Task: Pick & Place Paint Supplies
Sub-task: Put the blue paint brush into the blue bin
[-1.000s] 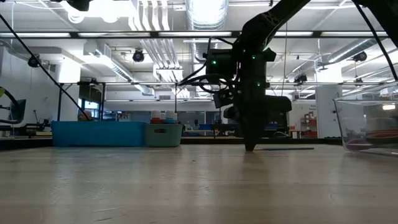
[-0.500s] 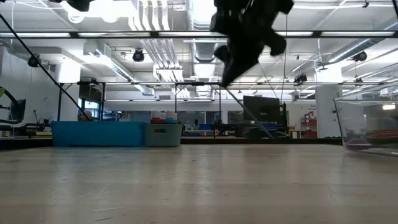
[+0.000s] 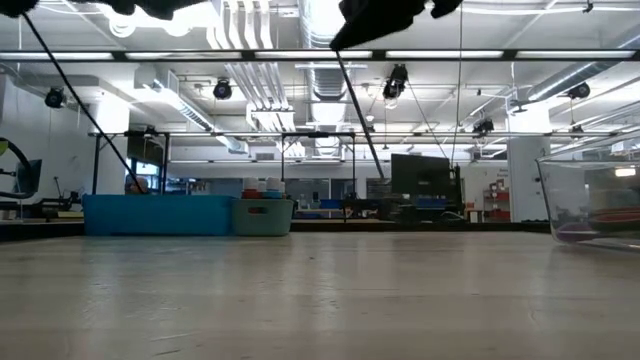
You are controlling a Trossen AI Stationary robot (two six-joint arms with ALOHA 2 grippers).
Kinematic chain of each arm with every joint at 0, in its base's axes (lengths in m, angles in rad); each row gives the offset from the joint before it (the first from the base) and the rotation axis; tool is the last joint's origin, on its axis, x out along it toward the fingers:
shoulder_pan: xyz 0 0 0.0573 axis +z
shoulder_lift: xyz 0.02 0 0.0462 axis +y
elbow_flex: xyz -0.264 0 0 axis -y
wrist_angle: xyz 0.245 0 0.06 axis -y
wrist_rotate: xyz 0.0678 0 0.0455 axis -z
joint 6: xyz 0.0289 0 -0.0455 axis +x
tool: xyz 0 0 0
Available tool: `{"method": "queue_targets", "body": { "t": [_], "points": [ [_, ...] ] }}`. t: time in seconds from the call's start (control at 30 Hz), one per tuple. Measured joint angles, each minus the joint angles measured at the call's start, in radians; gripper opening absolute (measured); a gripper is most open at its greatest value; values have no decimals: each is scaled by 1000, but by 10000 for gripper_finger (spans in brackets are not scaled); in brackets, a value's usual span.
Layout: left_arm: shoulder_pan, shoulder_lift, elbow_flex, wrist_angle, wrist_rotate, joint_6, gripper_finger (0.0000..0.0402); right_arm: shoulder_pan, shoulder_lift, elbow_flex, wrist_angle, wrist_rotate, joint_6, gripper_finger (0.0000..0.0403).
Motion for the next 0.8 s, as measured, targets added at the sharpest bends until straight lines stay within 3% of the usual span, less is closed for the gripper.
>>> {"method": "queue_targets", "body": {
  "t": [0.17,0.37,0.6,0.8],
  "points": [
    [106,152,48,63,2,12,182,18,-1,10,39,-1,-25,8],
    [163,271,124,61,89,-4,182,54,-1,29,79,-3,-55,8],
    [173,309,155,55,91,-5,183,93,-1,49,95,-2,-62,8],
    [178,309,155,92,172,-13,183,128,-1,59,148,-3,-93,8]
  ]
}}
